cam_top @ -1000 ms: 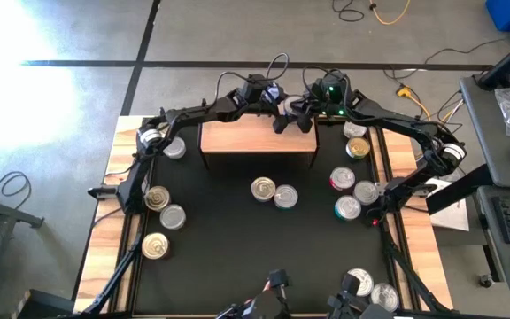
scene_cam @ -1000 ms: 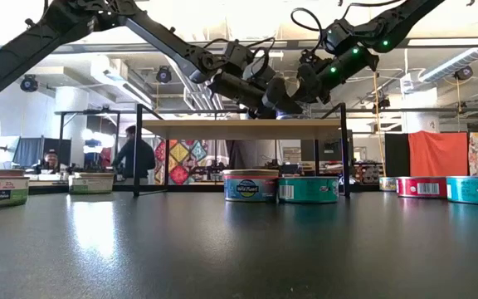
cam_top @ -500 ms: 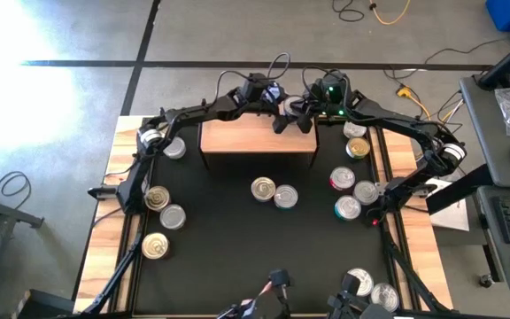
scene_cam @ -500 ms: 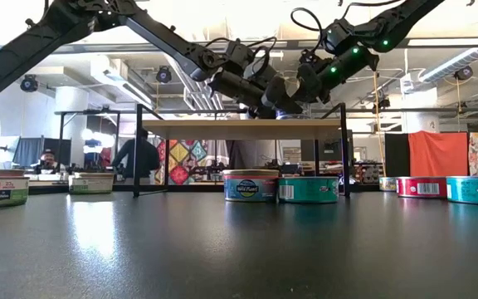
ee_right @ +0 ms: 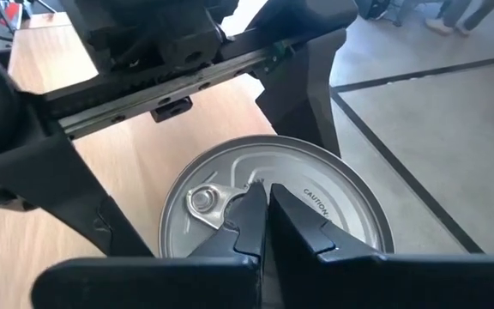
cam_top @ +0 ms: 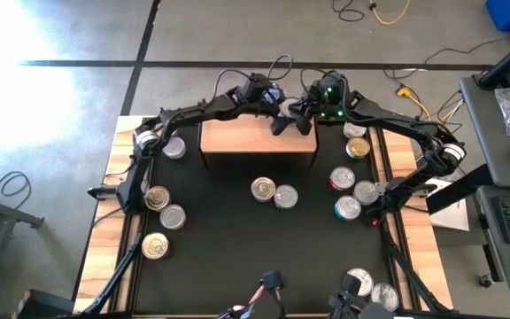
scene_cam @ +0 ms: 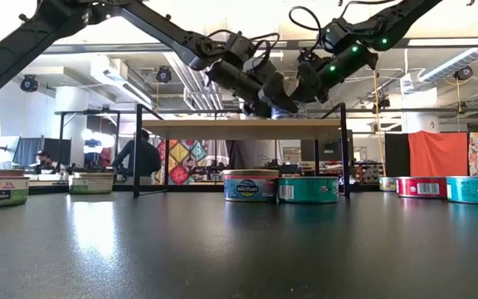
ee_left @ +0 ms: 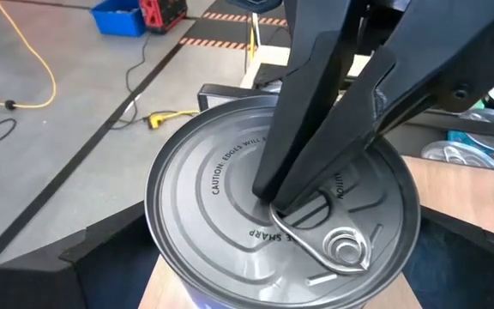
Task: Stack canned seafood by type on shelf
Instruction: Stack the blue tuna can on top of the other blue tuna can on the shelf
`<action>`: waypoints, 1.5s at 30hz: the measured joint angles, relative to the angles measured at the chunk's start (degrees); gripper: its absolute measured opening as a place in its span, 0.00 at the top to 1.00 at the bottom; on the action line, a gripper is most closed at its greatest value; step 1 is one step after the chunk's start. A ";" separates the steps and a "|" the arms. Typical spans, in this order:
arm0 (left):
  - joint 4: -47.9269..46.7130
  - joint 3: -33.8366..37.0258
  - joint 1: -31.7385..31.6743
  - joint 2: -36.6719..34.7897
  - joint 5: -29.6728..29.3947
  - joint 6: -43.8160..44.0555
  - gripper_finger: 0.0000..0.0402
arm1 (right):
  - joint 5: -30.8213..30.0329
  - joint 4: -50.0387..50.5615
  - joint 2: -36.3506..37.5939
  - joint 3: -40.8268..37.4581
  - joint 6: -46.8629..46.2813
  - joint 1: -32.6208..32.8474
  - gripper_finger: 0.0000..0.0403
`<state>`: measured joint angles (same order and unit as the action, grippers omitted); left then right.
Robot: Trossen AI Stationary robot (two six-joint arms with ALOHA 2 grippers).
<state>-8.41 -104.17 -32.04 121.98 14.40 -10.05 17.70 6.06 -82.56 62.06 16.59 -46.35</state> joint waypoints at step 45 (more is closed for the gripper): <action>-12.25 14.75 8.47 -36.18 1.95 -6.03 0.01 | -1.63 -0.02 -0.07 0.33 8.86 -2.93 0.97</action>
<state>-20.67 -89.42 -23.57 85.80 16.35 -16.08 16.07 6.04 -82.63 62.40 25.45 -49.28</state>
